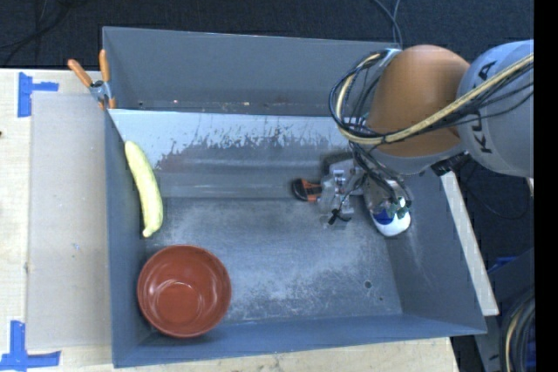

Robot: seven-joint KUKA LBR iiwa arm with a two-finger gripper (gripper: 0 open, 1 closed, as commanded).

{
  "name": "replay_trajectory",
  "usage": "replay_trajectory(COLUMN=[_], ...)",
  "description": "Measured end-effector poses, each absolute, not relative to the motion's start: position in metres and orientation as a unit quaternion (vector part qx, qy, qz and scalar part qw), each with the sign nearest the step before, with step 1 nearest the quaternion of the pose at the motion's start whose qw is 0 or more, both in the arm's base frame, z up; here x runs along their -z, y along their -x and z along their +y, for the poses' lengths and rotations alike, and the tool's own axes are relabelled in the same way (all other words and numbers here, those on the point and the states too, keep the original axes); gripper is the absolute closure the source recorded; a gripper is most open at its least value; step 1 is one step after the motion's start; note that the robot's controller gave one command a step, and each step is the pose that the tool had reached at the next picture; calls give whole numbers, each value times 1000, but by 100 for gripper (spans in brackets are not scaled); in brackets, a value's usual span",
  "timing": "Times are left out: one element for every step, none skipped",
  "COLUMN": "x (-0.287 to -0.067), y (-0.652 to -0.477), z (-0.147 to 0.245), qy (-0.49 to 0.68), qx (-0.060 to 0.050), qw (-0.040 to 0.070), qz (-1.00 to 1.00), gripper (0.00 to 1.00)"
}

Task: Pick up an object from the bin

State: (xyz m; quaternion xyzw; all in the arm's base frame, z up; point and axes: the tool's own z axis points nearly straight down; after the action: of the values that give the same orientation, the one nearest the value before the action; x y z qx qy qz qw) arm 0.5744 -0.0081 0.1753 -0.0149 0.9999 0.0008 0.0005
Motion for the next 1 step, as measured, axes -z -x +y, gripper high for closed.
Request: replay_trajectory(x=[-162], y=[-528], z=[-20], qy=[89], qx=[-1], qw=[0], qz=[996], gripper=[100])
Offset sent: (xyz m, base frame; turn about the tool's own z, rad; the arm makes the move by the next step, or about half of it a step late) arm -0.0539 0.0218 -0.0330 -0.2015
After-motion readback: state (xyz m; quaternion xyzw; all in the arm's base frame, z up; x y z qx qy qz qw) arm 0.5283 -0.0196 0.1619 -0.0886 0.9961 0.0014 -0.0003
